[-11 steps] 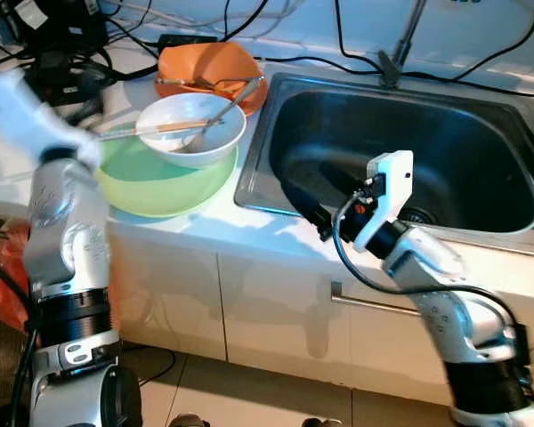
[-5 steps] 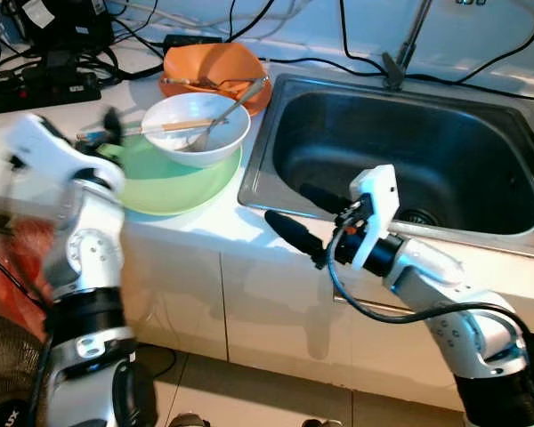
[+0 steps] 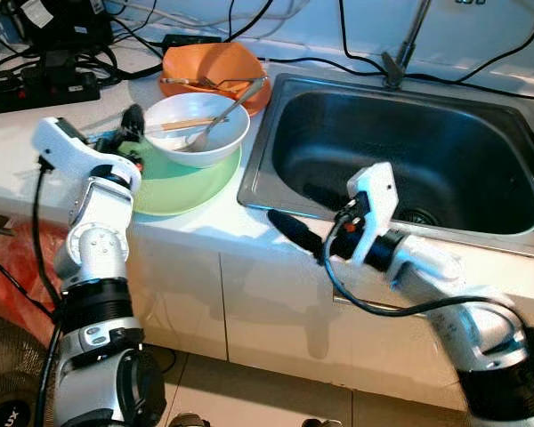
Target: Kitchen organization
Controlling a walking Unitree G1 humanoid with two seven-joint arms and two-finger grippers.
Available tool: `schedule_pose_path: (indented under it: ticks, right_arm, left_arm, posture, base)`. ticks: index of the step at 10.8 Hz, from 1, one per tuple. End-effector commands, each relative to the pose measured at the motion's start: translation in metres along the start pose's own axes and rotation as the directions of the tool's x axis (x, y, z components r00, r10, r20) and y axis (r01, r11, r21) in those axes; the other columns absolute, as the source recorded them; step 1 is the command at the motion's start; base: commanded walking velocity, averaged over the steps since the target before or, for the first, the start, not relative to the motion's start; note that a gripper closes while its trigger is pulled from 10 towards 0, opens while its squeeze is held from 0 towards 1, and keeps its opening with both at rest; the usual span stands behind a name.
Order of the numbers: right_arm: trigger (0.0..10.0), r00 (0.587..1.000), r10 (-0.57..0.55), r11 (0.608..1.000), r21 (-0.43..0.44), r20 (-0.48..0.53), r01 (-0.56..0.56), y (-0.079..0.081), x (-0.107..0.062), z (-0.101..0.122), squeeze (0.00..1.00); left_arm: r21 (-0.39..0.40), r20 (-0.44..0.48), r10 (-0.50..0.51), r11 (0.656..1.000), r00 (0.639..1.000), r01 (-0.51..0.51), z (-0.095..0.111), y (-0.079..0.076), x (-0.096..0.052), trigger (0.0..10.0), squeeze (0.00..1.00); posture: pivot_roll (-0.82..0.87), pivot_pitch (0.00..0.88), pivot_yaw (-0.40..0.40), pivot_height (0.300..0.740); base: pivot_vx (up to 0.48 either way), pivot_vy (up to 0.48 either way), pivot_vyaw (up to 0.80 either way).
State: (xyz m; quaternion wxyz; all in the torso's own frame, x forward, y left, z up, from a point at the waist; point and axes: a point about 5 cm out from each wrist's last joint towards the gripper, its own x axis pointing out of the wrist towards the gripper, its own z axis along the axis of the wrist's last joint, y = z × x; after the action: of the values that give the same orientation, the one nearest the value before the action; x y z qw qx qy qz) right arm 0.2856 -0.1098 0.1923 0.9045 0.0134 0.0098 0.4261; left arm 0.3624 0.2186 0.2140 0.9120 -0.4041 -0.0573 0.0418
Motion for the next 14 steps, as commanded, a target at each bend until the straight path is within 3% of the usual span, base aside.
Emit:
schedule_pose_path:
  ticks: [1,6,9,11,14]
  right_arm:
    - [10.0,1.0,-0.004,1.0,-0.027,-0.004,0.004,-0.005,-0.002,0.001,0.0]
    - [10.0,0.997,-0.071,0.992,-0.105,-0.021,0.069,-0.026,-0.008,0.007,0.0]
    - [10.0,0.995,-0.101,0.988,-0.117,-0.003,0.1,-0.032,-0.008,0.011,0.0]
    - [10.0,0.991,-0.133,0.985,-0.106,0.018,0.134,-0.035,-0.008,0.013,0.0]
    - [10.0,0.984,-0.173,0.981,-0.084,0.048,0.176,-0.036,-0.007,0.013,0.0]
  left_arm:
    - [-0.026,-0.03,-0.017,1.0,0.999,0.016,0.0,0.0,0.001,0.0,0.0]
    - [-0.187,-0.009,-0.018,0.982,1.0,0.016,0.014,0.004,0.0,0.0,0.0]
    - [-0.244,0.006,-0.017,0.97,1.0,0.018,0.017,0.003,-0.001,0.0,0.0]
    - [-0.273,0.017,-0.016,0.962,1.0,0.02,0.021,0.003,-0.001,0.0,0.0]
    - [-0.26,0.036,-0.102,0.96,0.994,0.107,0.039,-0.014,-0.006,0.0,0.0]
  posture:
    - [0.07,0.103,-0.036,0.74]
    - [0.06,0.1,-0.035,0.74]
    - [0.06,0.099,-0.035,0.74]
    - [0.06,0.099,-0.033,0.74]
    - [0.07,0.099,-0.024,0.74]
  base:
    - [0.0,0.0,0.0]
    - [0.0,0.0,0.0]
    - [0.0,0.0,0.0]
    - [0.0,0.0,0.0]
    - [0.0,0.0,0.0]
